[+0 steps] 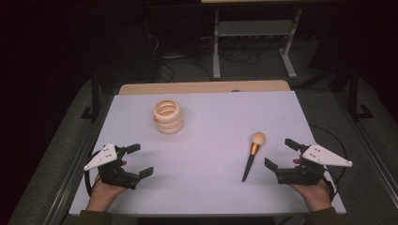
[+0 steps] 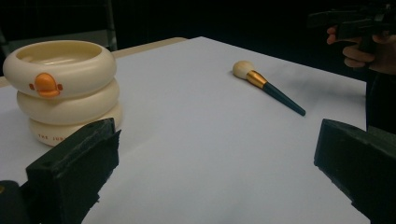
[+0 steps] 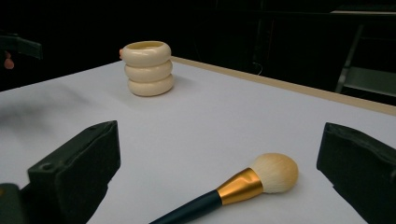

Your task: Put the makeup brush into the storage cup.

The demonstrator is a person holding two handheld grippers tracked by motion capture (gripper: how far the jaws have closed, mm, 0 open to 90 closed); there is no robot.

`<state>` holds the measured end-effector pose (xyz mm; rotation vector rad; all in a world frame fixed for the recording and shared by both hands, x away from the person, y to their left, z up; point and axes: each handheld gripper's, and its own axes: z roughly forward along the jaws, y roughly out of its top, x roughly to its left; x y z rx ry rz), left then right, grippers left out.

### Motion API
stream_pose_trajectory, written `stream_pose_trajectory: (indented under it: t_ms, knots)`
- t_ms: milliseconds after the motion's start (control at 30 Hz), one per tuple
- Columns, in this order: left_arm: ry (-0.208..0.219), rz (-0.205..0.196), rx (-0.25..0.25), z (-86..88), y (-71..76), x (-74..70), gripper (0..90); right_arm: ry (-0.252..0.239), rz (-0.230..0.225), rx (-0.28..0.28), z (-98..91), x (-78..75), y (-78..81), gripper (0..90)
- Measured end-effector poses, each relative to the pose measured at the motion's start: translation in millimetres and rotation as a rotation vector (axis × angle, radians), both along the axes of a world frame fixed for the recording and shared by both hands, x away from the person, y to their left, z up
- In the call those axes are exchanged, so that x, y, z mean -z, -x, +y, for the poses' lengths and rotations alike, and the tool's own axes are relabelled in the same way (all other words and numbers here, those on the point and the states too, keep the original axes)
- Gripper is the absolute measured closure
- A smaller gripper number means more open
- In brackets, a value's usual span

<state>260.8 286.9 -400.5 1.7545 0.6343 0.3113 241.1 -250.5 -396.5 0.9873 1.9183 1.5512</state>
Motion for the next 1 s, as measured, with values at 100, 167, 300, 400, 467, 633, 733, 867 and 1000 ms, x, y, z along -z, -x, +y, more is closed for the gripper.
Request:
stream_pose_trajectory:
  t_ms: [100,167,300,400,467,633,733,867,1000]
  knots:
    - [-0.004,0.0,0.001,-0.1,0.0,-0.1,0.0,0.004,0.001,0.003,-0.1,0.1,0.0,0.0]
    - [-0.005,-0.001,0.004,-0.3,-0.3,-0.1,0.0,0.005,0.003,0.003,-0.1,0.0,-0.2,0.0]
    - [-0.008,0.0,0.0,-0.1,-0.7,0.0,0.0,0.004,0.011,0.006,0.7,-0.7,-1.3,0.0]
    - [-0.006,-0.002,-0.004,-0.1,-0.9,-1.0,0.0,0.015,0.008,0.002,1.9,-1.8,-2.4,0.0]
    - [-0.009,-0.002,-0.005,-0.1,0.8,-1.1,0.0,0.011,0.01,0.003,2.4,-1.7,-2.4,0.0]
    - [-0.014,-0.007,-0.007,2.2,3.1,-1.1,0.0,0.033,0.025,0.002,8.3,-3.1,-3.1,0.0]
    - [-0.002,-0.01,-0.008,3.4,2.3,-2.5,0.0,0.056,0.022,0.002,11.9,-3.4,-4.9,0.0]
    - [0.002,-0.006,-0.007,2.7,1.4,-1.5,0.0,0.054,0.028,0.008,12.8,-4.9,-6.6,0.0]
    - [-0.006,-0.005,0.003,-0.3,1.2,-1.4,0.0,0.053,0.018,0.018,12.0,-6.5,-10.0,0.0]
